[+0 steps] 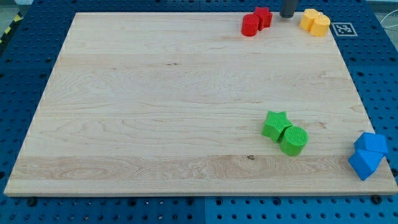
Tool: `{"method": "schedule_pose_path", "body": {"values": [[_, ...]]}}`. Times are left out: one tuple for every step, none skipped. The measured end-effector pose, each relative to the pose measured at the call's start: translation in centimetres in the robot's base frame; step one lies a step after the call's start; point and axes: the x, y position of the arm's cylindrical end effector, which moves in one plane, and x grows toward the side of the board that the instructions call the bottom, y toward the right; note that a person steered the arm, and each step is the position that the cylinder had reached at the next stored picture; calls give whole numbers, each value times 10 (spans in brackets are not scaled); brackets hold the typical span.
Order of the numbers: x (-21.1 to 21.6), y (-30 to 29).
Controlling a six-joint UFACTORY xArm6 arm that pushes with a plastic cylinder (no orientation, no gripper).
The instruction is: Move the red star and red circle towards the top center
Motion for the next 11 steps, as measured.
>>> {"method": "schedule_pose_path", "body": {"values": [[0,-24],[-1,-44],[-1,-54],[-1,-60],[-1,-62],[4,-62],[30,-62],[56,-70],[60,-78],[60,-68],[58,-50]]}}
